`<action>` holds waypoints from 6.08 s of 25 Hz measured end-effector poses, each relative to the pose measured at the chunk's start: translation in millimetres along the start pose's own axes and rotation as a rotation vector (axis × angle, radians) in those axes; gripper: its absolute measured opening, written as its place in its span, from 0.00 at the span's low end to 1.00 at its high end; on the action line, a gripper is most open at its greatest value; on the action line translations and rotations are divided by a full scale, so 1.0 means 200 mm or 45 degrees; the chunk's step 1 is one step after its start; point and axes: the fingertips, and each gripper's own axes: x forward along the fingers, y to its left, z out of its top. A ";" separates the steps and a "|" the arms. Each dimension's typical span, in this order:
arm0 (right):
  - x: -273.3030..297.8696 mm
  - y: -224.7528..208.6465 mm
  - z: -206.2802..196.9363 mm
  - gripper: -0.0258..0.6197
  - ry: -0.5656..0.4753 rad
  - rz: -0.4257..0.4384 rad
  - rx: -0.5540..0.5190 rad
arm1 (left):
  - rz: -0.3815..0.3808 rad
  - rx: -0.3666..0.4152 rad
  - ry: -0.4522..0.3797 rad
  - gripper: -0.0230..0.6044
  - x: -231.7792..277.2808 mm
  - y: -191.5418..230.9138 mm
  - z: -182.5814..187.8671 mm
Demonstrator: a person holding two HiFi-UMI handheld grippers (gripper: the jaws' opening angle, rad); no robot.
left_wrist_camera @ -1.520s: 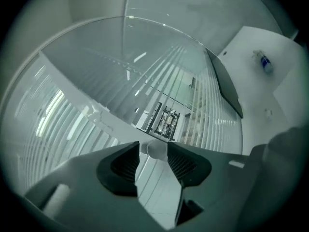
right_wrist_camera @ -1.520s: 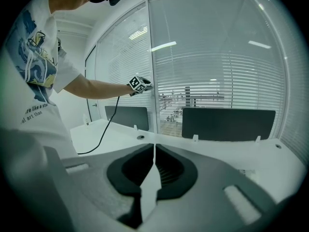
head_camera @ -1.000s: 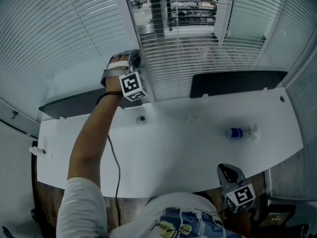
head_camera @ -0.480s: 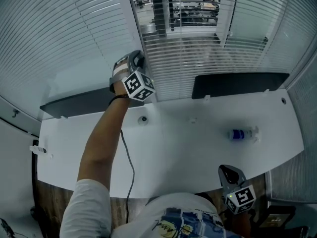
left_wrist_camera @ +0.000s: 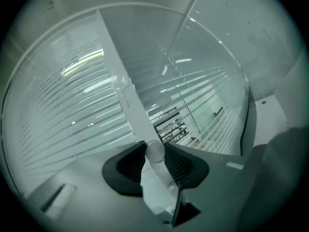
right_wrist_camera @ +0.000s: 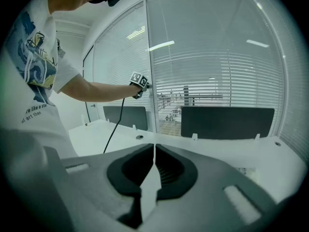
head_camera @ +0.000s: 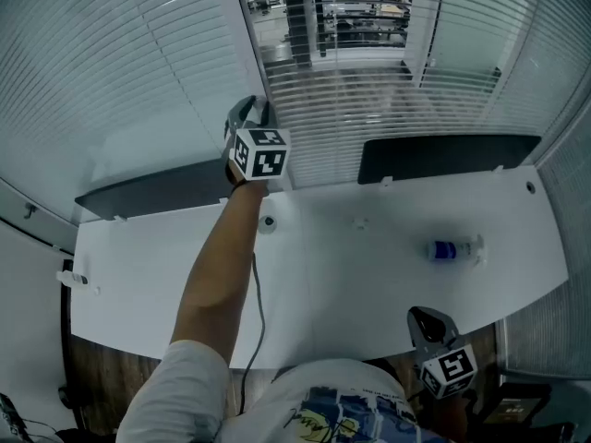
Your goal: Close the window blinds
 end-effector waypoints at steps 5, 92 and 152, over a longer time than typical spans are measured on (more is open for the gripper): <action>0.01 0.00 -0.02 0.06 0.002 0.015 0.016 | -0.005 -0.289 0.008 0.24 -0.01 0.02 0.00; 0.12 -0.09 0.00 0.06 0.036 0.109 -0.032 | -0.144 -0.624 0.016 0.28 -0.04 0.03 -0.04; 0.04 1.09 0.25 0.06 -0.085 0.208 -0.325 | -0.866 -0.494 -0.156 0.04 -2.39 -0.23 -0.48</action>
